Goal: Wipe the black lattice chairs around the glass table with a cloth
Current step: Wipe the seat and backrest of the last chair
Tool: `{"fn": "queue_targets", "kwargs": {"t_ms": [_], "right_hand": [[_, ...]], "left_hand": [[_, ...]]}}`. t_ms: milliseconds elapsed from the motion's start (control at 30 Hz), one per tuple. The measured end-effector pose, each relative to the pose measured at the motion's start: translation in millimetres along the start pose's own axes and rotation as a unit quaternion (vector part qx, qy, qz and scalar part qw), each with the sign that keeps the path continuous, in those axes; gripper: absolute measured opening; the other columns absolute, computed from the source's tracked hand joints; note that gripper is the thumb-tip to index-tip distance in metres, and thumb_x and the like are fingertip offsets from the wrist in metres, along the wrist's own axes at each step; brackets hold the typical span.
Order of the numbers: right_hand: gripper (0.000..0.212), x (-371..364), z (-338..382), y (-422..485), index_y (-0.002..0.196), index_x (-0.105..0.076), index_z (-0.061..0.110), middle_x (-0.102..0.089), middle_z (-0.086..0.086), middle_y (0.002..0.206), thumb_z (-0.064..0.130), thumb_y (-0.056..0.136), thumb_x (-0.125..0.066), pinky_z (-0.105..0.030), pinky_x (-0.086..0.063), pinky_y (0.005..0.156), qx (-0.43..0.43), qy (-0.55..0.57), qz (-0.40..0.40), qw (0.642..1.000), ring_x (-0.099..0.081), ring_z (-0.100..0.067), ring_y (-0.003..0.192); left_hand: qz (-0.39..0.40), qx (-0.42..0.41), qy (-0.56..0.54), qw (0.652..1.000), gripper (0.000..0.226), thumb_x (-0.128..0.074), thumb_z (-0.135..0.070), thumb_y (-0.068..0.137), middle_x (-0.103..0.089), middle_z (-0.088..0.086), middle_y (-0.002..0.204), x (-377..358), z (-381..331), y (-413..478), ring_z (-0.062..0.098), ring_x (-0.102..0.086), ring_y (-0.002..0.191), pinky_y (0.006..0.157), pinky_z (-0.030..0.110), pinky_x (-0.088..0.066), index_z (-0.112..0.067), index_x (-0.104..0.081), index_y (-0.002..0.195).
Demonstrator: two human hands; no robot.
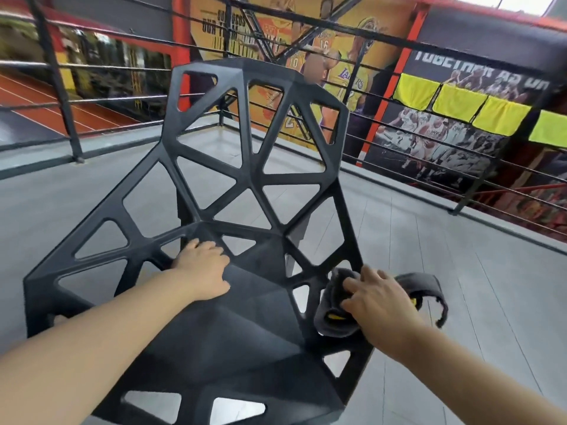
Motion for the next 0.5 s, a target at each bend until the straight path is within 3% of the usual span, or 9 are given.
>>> {"fn": "queue_targets", "kwargs": {"t_ms": [167, 300, 400, 500], "right_hand": [[0.024, 8, 5, 47, 0.103, -0.066, 0.026, -0.055, 0.004, 0.098, 0.016, 0.086, -0.053, -0.035, -0.034, 0.079, 0.021, -0.022, -0.053, 0.998, -0.039, -0.025, 0.098], [0.026, 21, -10, 95, 0.109, -0.065, 0.029, -0.056, 0.002, 0.099, 0.019, 0.087, -0.055, -0.033, -0.029, 0.076, -0.008, 0.011, -0.114, 0.993, -0.042, -0.026, 0.1], [0.021, 53, -46, 129, 0.1, -0.067, 0.03, -0.057, 0.001, 0.096, 0.022, 0.08, -0.065, -0.035, -0.037, 0.076, -0.046, 0.022, -0.241, 0.969, -0.047, -0.027, 0.096], [0.031, 99, -100, 148, 0.097, -0.072, 0.028, -0.061, -0.003, 0.088, 0.016, 0.069, -0.073, -0.038, -0.041, 0.07, -0.108, 0.057, -0.415, 0.901, -0.051, -0.031, 0.084]], "left_hand": [[0.018, 0.025, -0.055, 0.998, 0.064, -0.043, -0.052, 0.088, -0.028, -0.003, 0.153, -8, 10, 3, 0.018, -0.017, 0.143, 0.118, 0.038, -0.008, -0.023, -0.033, 0.145], [0.036, -0.003, -0.135, 0.99, 0.079, -0.048, -0.056, 0.086, -0.01, -0.004, 0.159, -12, -5, 13, 0.012, -0.004, 0.146, 0.118, 0.033, -0.001, -0.023, -0.017, 0.151], [0.034, -0.024, -0.146, 0.988, 0.09, -0.051, -0.058, 0.082, 0.004, -0.004, 0.159, -9, -24, 31, 0.01, 0.009, 0.145, 0.117, 0.035, 0.008, -0.024, -0.006, 0.152], [0.007, -0.012, -0.15, 0.989, 0.095, -0.054, -0.058, 0.079, 0.011, -0.004, 0.159, 3, -28, 51, 0.011, 0.014, 0.144, 0.117, 0.038, 0.011, -0.025, -0.003, 0.152]]}}
Point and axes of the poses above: each hand's wrist, its own y-axis towards the middle knuckle, its own x-axis out of the back of the hand, z = x × y, the point moved 7 cm from there along y, towards the middle knuckle
